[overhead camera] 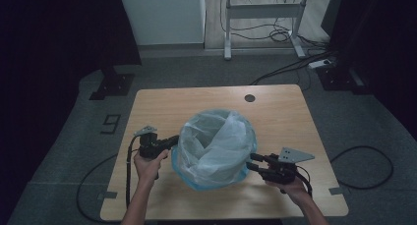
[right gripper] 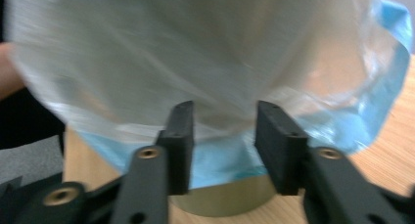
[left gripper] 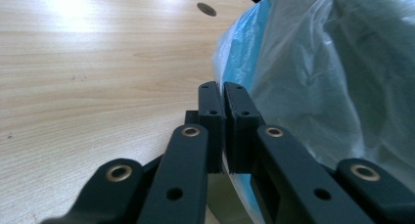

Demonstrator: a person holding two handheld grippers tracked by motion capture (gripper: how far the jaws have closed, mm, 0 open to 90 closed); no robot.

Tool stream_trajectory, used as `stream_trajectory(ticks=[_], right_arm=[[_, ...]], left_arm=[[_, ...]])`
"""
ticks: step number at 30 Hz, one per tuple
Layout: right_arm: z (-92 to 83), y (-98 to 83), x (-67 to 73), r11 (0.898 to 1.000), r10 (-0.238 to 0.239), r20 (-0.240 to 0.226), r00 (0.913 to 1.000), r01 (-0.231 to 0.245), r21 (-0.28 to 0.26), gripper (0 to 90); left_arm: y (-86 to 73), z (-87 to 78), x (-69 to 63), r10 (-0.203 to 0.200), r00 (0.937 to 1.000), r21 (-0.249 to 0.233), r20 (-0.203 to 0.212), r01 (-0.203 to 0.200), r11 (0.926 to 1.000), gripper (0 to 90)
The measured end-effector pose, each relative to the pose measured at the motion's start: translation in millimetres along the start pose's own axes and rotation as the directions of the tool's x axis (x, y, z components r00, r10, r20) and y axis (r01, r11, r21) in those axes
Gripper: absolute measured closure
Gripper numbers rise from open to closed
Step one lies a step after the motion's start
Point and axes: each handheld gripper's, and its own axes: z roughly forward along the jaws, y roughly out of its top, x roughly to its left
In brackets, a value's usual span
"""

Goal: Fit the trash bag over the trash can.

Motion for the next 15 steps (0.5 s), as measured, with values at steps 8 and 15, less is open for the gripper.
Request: stream_trajectory(ticks=[8,15], right_arm=[[-2.6,14.3,25.8,0.999,-0.032,0.038,0.9987,0.034,-0.032,36.7],[2.0,28.8,12.7,0.999,-0.038,0.028,0.9989,0.039,-0.022,39.9]], left_arm=[[-1.7,-0.3,-2.5,0.008,0.9997,0.006,0.024,-0.008,1.0000,83.2],[-2.2,-0.7,-2.7,0.012,0.9992,0.004,0.037,-0.012,0.9999,85.5]])
